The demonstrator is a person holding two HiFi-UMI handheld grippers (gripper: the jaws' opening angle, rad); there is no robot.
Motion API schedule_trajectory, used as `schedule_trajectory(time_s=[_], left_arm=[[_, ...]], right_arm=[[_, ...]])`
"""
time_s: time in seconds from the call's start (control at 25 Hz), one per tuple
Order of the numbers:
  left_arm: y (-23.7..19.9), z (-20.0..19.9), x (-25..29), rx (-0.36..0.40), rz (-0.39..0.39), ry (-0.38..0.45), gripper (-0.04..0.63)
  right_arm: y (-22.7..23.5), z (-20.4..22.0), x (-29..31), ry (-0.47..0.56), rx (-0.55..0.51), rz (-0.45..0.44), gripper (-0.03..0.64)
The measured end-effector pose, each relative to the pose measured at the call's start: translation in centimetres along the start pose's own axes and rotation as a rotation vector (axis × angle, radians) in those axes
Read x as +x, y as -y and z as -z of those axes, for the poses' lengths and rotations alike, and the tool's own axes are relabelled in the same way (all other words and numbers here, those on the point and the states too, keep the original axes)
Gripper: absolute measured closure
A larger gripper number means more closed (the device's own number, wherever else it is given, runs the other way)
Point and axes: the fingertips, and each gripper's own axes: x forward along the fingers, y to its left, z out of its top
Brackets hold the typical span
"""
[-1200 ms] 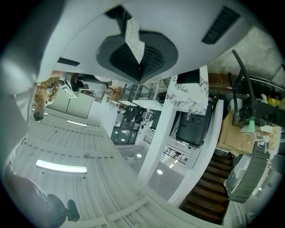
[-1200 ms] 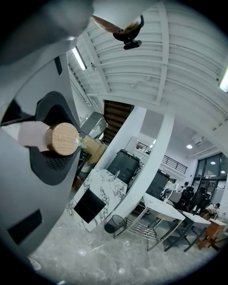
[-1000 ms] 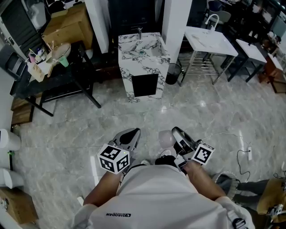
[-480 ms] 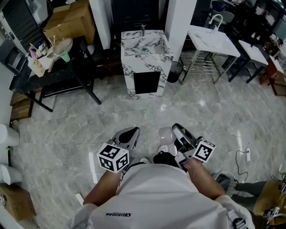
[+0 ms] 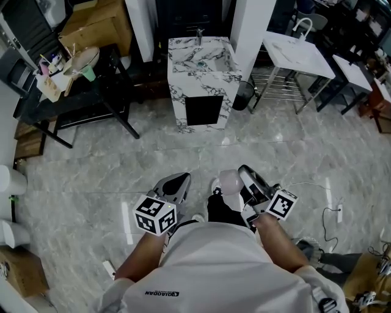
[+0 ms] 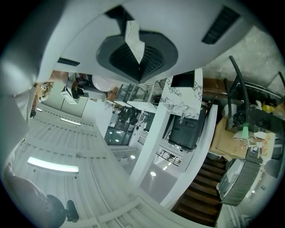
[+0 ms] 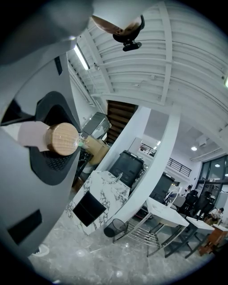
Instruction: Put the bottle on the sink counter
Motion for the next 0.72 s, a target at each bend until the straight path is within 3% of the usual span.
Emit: schedule_trajectory(time_s=[0.36,0.72], left_arm=[[-2.8,-2.1,4.5,0.024,-0.030,-0.007,0.581],[-6.4,-7.7,11.9,0.027,-0.042,0.006,0.581]], right_arm=[[4.2,-3.1,3.7,-0.032,-0.007,-0.007,0.499],[7.2,-9.8,10.4,-0.061,-0.015,-0.050,0.499]])
